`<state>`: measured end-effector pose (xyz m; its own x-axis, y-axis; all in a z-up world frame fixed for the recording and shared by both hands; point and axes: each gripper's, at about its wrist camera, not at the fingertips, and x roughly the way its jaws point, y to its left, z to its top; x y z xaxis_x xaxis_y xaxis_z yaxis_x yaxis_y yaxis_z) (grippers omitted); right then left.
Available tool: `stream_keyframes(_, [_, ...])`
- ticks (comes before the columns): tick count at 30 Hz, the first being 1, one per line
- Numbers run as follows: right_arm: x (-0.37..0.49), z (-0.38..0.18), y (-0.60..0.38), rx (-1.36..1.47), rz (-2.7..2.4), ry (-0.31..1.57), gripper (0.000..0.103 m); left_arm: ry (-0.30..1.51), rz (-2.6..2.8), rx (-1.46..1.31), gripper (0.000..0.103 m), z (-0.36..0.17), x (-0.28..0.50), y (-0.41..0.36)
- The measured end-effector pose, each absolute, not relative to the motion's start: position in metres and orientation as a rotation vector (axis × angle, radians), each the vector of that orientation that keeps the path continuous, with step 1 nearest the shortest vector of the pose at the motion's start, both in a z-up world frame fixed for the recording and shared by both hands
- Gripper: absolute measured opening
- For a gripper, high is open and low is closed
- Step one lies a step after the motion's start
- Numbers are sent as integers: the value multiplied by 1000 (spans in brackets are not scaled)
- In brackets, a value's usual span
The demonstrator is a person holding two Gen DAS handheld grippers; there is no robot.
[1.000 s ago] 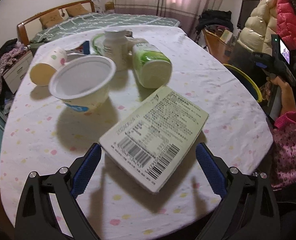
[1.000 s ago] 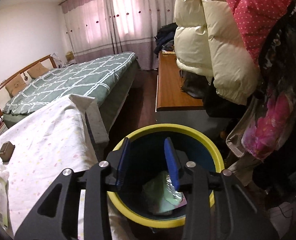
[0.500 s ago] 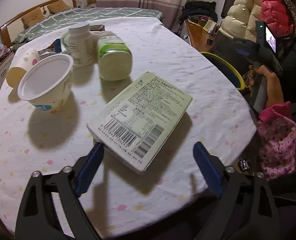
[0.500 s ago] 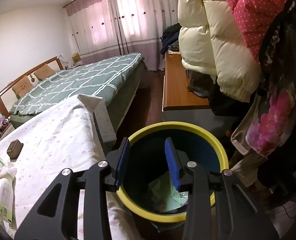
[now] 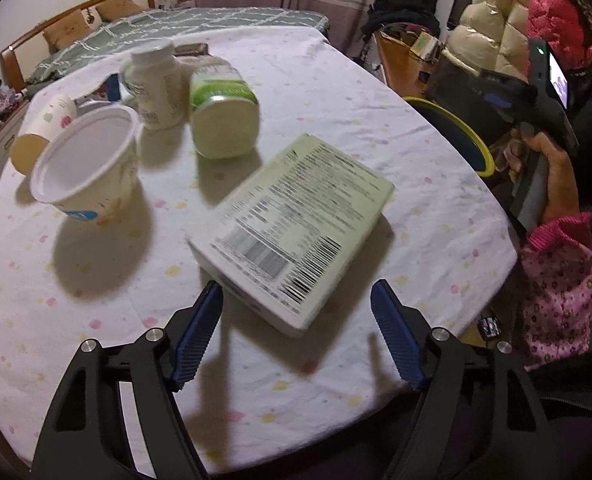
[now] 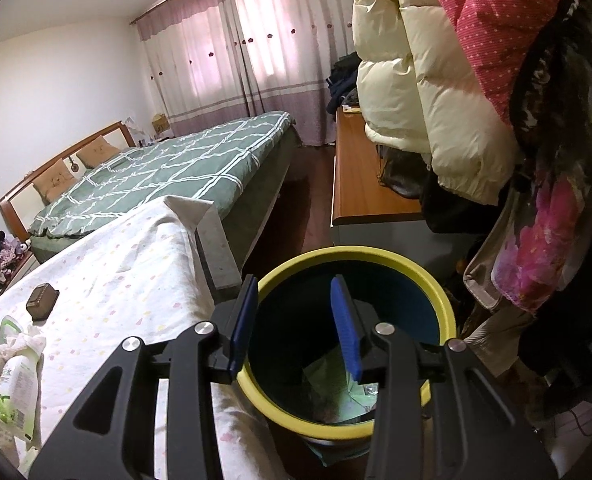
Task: Collect trash
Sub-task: 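Grasp the printed label card with the left gripper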
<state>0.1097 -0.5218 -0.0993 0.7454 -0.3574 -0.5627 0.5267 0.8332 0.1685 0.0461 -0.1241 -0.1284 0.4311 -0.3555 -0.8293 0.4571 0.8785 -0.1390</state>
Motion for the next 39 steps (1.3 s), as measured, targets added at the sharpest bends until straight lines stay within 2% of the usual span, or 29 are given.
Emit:
stream_keyframes(4, [106,-98,-522,333,-489,539,38,979,-511,158,89,-124,53,-128])
stream_keyframes(20, [98,-100,-535,343,-504,538,44,884,-504,372,96,-117,99,-154])
stream_keyframes(39, [99,-112,-537,357,-471,559,46,1040,-522,310,98,-141,141,-181])
